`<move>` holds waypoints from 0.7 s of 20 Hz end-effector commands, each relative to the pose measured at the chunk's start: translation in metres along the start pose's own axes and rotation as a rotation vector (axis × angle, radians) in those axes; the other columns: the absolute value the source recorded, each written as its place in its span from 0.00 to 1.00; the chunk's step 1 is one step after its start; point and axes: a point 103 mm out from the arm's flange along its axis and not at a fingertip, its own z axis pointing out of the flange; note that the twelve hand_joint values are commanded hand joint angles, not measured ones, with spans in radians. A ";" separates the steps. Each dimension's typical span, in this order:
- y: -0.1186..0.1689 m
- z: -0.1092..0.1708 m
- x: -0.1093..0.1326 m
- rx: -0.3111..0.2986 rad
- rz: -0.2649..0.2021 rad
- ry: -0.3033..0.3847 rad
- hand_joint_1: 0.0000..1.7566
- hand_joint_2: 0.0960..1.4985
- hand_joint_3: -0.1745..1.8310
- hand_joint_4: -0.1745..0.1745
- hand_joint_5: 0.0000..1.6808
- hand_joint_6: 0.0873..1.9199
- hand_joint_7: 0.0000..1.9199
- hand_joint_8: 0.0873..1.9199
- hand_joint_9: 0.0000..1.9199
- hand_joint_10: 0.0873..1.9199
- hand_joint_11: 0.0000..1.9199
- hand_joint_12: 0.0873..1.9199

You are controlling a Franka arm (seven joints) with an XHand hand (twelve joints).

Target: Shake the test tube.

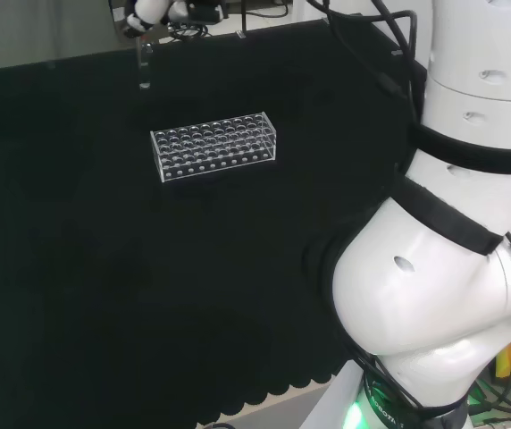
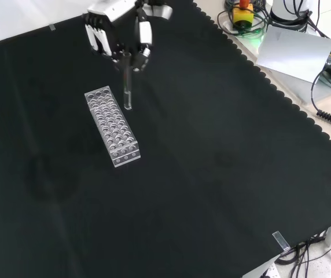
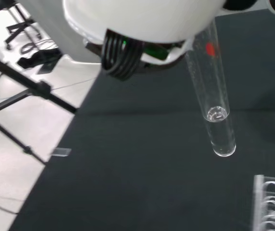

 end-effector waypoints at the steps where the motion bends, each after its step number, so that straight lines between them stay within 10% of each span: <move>1: -0.002 0.005 0.009 0.005 -0.006 0.016 0.70 0.35 0.43 0.00 0.88 0.11 0.97 0.12 0.93 0.08 0.69 0.44; 6: -0.016 0.003 -0.031 0.001 0.075 -0.023 0.70 0.35 0.43 0.00 0.88 0.11 0.97 0.11 0.93 0.08 0.69 0.44; 14: -0.061 -0.015 -0.149 -0.029 0.333 -0.110 0.70 0.35 0.43 0.00 0.88 0.11 0.97 0.11 0.93 0.08 0.69 0.44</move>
